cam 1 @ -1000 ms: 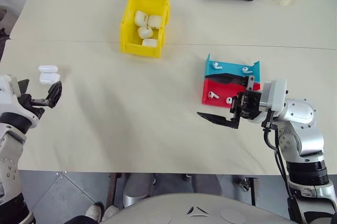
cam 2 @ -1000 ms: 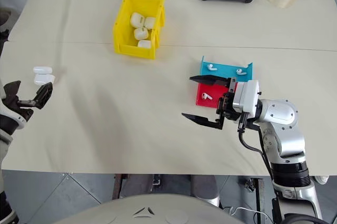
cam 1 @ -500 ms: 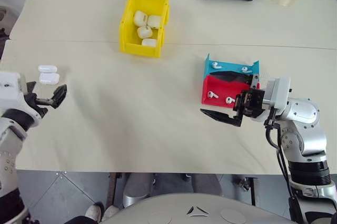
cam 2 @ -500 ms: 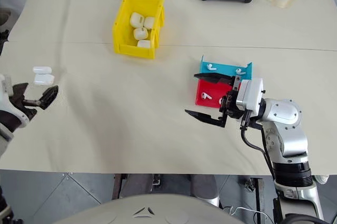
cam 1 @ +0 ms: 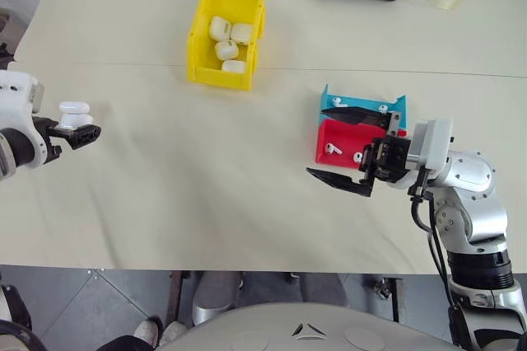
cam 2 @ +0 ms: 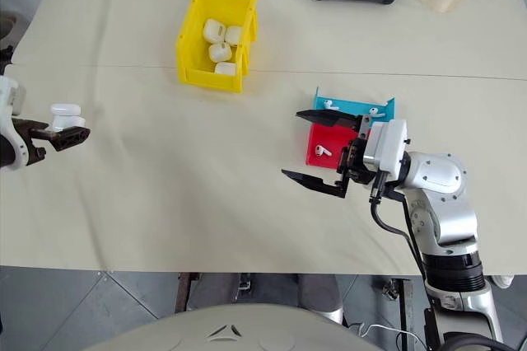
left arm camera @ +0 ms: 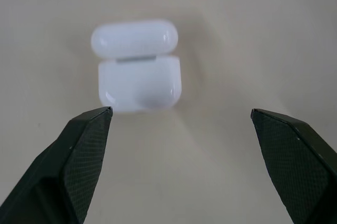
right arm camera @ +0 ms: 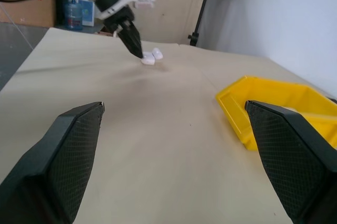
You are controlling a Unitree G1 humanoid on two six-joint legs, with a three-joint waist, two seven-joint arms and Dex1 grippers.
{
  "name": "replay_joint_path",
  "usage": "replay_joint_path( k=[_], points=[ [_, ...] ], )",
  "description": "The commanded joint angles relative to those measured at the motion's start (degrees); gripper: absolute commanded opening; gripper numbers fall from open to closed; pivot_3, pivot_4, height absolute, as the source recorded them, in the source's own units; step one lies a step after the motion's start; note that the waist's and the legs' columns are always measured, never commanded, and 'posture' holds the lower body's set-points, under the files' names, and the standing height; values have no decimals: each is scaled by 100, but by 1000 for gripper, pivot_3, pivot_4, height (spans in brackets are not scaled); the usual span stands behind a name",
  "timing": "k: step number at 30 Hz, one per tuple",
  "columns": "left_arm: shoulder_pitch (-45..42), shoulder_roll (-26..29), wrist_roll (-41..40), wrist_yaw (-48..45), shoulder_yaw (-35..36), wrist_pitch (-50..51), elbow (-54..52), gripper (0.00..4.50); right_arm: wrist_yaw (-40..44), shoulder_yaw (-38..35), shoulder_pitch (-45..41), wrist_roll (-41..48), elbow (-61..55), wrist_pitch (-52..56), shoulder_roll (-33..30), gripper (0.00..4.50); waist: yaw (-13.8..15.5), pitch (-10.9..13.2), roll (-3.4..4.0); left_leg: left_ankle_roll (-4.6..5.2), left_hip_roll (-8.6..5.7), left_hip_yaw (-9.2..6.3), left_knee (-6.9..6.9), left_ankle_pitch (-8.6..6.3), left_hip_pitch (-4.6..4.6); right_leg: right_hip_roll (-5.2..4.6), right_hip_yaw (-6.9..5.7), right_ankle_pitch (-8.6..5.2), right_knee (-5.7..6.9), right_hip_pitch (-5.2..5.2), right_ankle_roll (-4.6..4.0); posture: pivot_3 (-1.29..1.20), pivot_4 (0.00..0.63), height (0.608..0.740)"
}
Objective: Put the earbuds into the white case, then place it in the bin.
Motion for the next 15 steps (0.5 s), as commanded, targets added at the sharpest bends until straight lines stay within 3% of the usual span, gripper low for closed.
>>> replay_joint_path(
  k=[1,8,15],
  points=[
    [-382,156,300,21,-212,77,452,4486,-60,-71,-100,94,-208,16,-13,4500,-26,0,0,1,-2,5,0,0,0,0,3,0,8,-6,0,0,150,740],
    [-1430,90,705,227,-545,328,1662,4486,-131,-25,-180,74,-229,58,11,4500,-3,0,-1,-2,1,6,5,1,-4,6,1,-1,21,-12,-1,0,150,740],
    [-2110,36,887,-231,-1039,284,2581,4486,-225,68,-199,41,-255,44,78,4500,-2,0,-2,0,-5,3,9,0,-5,4,0,-1,31,-13,-1,0,150,740]
  ],
)
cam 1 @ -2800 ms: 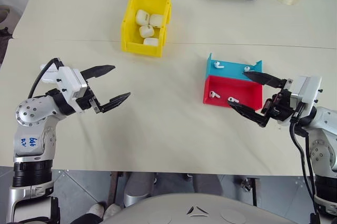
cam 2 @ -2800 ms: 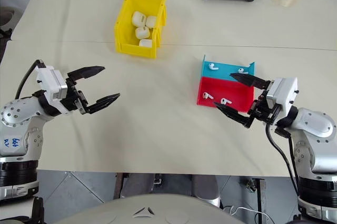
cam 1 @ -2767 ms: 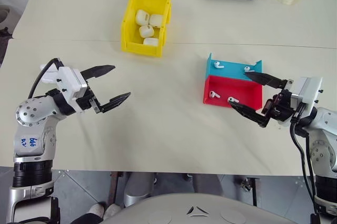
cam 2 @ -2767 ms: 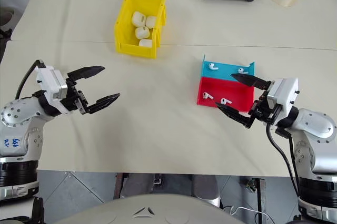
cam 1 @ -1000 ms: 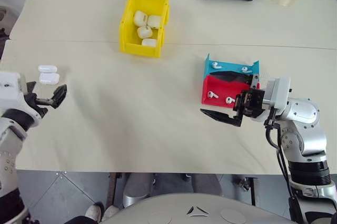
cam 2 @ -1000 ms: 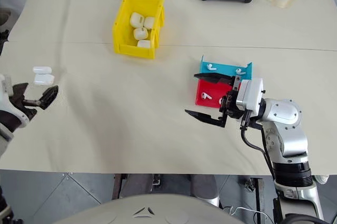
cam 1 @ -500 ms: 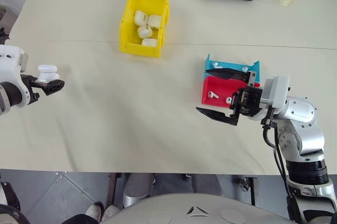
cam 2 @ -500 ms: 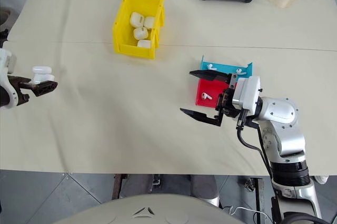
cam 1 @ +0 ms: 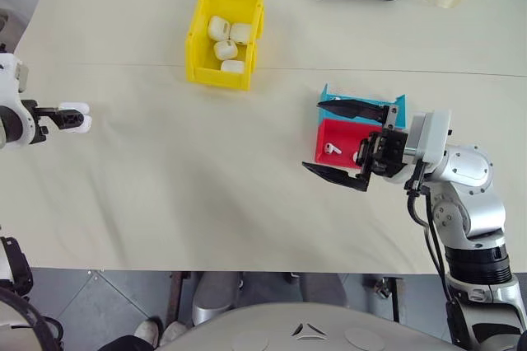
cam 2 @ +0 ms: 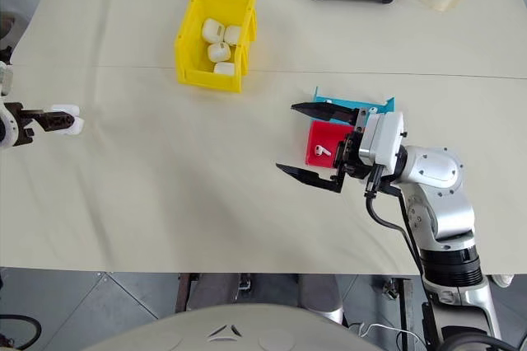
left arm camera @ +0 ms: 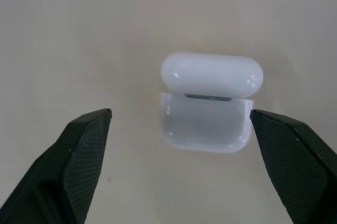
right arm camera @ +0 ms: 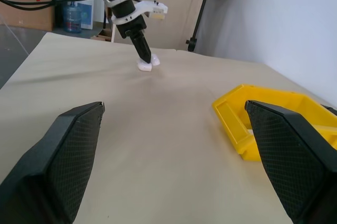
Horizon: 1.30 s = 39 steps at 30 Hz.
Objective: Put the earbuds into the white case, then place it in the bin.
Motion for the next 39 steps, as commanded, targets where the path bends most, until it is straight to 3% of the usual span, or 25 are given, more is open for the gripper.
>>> replay_joint_path(
  k=[1,11,23,30,35,39],
  points=[
    [-337,27,188,-219,-197,-77,414,4486,-83,1,-41,43,-249,-21,56,4500,-1,0,0,0,0,0,0,0,0,0,0,0,0,0,0,0,150,740],
    [-695,116,524,-894,-961,-166,981,4486,-275,51,101,-3,-437,-37,136,4500,-4,0,0,0,1,0,5,0,0,2,-1,0,9,-2,0,0,150,740],
    [-1048,-107,938,-1124,-1146,-705,1732,4486,-358,62,168,-25,-461,-69,130,4500,-2,0,-1,0,0,0,13,0,0,1,1,0,17,-2,0,0,150,740],
    [-905,-100,1001,-1142,-1042,-719,1756,2802,-319,50,86,-27,-368,-69,106,4500,-2,0,0,0,0,0,19,0,1,0,2,0,24,-2,0,0,150,740],
    [-749,-90,926,-1150,-805,-742,1537,2799,-305,50,70,-43,-336,-85,104,4500,-11,0,-1,0,1,0,19,0,2,0,2,0,25,-2,0,0,150,740],
    [52,-296,314,-1491,223,-1690,330,2799,-279,-4,140,-69,-294,-125,56,4500,-18,0,0,0,3,1,18,0,1,-1,6,0,27,-6,0,0,150,740]
  ],
)
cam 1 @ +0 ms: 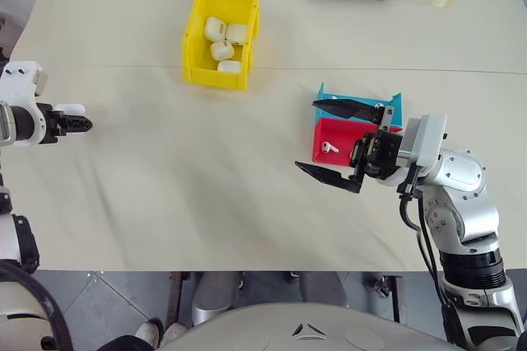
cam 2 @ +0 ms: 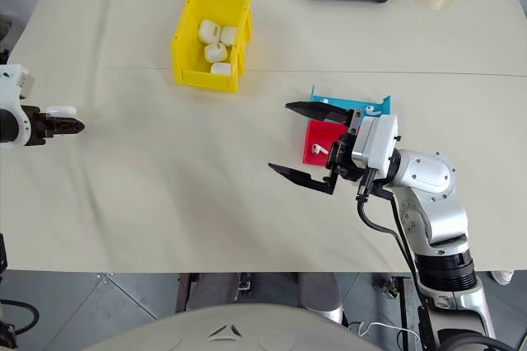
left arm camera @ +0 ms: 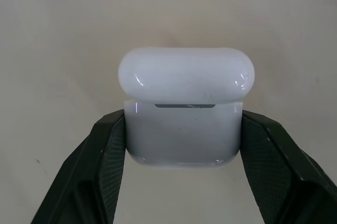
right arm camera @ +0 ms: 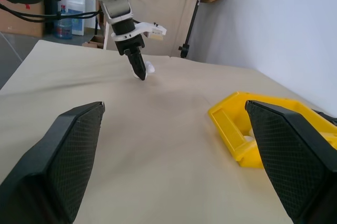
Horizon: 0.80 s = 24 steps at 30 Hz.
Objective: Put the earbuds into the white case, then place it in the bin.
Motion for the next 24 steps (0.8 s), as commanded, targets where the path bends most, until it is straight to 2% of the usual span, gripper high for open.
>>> replay_joint_path(
  k=[1,5,7,10,14,17,20,24],
  points=[
    [711,-169,-554,-361,936,-843,-1225,2799,45,-150,57,1,-62,-117,-78,4500,14,0,-1,0,0,-2,1,0,-3,-2,-1,0,0,-1,0,0,150,740],
    [1803,-521,-1146,-951,1666,-1681,-2566,2799,49,-289,139,31,-76,-106,-198,4500,35,0,-2,5,-1,-7,10,-4,-11,-11,-5,0,-6,2,-1,0,150,740],
    [2465,-935,-1504,-1434,1904,-2498,-3449,2799,99,-466,231,79,-78,-81,-340,4500,29,0,-1,9,-2,-6,10,-6,-10,-14,-6,0,-15,7,-1,0,150,740],
    [3079,-1502,-1715,-1795,1842,-3465,-4349,2799,142,-650,338,122,-71,-60,-518,4500,41,1,0,14,-6,-7,8,-9,-8,-23,-10,0,-36,17,0,0,150,740],
    [3243,-2409,-1791,-1646,1694,-4416,-4690,2799,154,-806,395,126,-70,-36,-649,4500,41,0,0,13,-5,-7,13,-8,-4,-21,-15,0,-57,23,0,0,150,740],
    [3587,-2822,-1535,-2100,1076,-5341,-4927,2799,128,-1049,563,137,-166,-5,-812,4500,27,0,0,11,-5,-4,13,-7,1,-18,-14,0,-54,25,0,0,150,740],
    [3864,-3265,-1432,-2222,397,-5903,-5197,2799,42,-1469,943,161,-347,29,-1025,4500,34,-3,6,20,-6,0,5,-12,3,-19,-11,0,-46,27,0,0,150,740],
    [3982,-3592,-1204,-2388,-335,-6579,-5327,2799,-29,-2062,1484,254,-581,206,-1288,4500,84,-2,5,24,-7,-1,14,-14,-1,-19,-12,1,-69,32,2,0,150,740]
  ],
)
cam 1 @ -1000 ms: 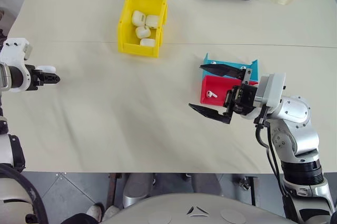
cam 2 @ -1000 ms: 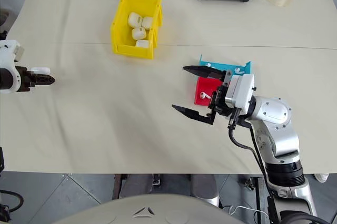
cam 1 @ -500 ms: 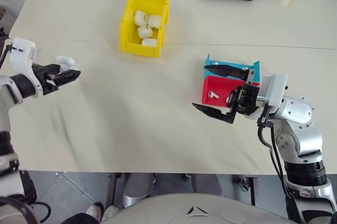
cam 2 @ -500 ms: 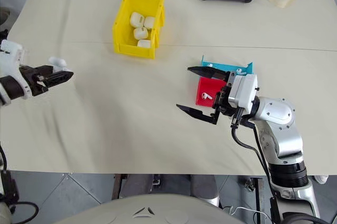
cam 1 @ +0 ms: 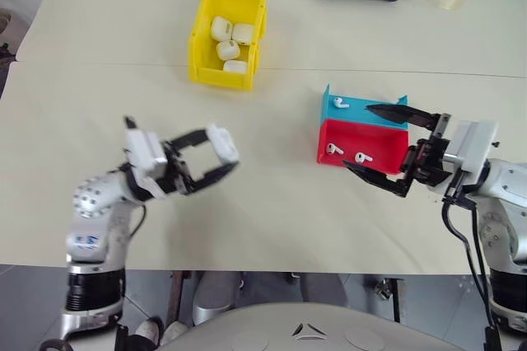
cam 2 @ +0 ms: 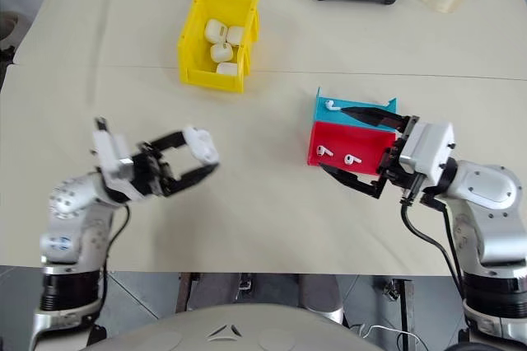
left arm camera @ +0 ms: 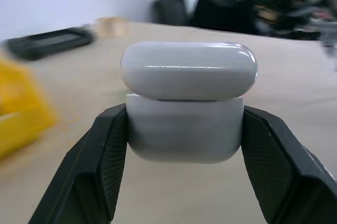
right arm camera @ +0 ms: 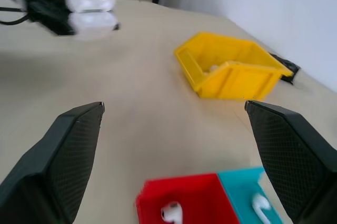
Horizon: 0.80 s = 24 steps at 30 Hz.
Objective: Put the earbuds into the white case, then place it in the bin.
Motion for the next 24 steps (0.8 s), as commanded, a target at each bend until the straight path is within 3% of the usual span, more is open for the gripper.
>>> replay_joint_path(
  k=[1,7,14,16,20,24],
  points=[
    [-35,-180,59,-20,-387,-551,-391,2799,-48,-577,318,204,-331,128,-211,4500,26,-1,1,-1,1,0,0,1,1,1,0,0,-11,7,1,0,150,740],
    [-678,-752,-350,-233,-833,-1018,-243,2799,315,-1478,1367,275,-326,692,-815,4500,105,-3,4,2,3,4,3,4,5,7,5,5,-20,17,9,0,150,740],
    [-704,-530,-633,-295,-853,-757,-385,2799,21,-1534,1491,272,-682,1871,-1423,4500,70,-10,18,-1,22,16,1,5,11,28,14,6,-25,18,11,0,150,740],
    [-666,-460,-798,-390,-828,-711,-474,2799,-218,-1374,1338,428,-943,2381,-1544,4500,81,-11,18,-1,23,14,2,6,11,28,16,6,-24,18,11,0,150,740],
    [-584,-129,-1429,-829,-790,-358,-737,2799,-804,-103,234,369,-1387,4020,-2335,4500,50,-12,21,0,22,13,3,5,9,24,20,6,-26,14,10,0,150,740],
    [-439,-3,-1596,-1195,-778,-440,-706,2799,-1416,588,-759,839,-1562,5482,-2282,4500,79,-12,22,-5,26,3,0,7,3,23,13,2,-33,10,3,0,150,740]
  ],
)
